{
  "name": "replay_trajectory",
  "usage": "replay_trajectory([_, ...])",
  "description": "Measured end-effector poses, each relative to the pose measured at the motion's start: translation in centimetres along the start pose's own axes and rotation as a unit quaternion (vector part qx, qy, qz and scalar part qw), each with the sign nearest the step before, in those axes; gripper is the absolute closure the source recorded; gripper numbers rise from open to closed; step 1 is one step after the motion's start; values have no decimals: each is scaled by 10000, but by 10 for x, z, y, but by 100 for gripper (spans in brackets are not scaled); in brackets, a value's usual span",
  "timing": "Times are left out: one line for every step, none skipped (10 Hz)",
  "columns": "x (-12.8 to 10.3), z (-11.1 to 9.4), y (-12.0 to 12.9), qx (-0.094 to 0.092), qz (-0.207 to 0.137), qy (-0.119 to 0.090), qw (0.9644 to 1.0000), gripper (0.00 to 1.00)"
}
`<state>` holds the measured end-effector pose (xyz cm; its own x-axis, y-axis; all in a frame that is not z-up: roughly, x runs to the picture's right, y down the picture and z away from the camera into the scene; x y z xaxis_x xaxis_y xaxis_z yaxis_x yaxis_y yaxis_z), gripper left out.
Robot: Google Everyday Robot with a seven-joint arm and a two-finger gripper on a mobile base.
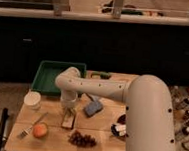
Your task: Wipe table surface with eraser
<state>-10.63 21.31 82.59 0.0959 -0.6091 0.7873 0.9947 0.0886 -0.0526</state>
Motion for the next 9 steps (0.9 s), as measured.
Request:
replay_trajectory([8, -3, 7, 57, 148, 9, 9999, 100])
replay_trajectory([12, -5, 5, 117, 196, 33, 9997, 100])
replay_trajectory([15, -7, 5, 148, 240, 44, 9996, 100])
replay_trajectory([20, -9, 6, 188, 308, 56, 9993, 100])
replay_trajectory([23, -12, 5, 222, 360, 70, 9991, 100])
replay_trajectory([23, -12, 7, 227, 391, 70, 9990, 100])
replay_trajectory([24, -12, 8, 229, 403, 72, 9989, 100])
replay_trajectory([23, -12, 7, 230, 393, 73, 9989, 100])
replay_trajectory([23, -12, 6, 232, 386, 73, 9990, 100])
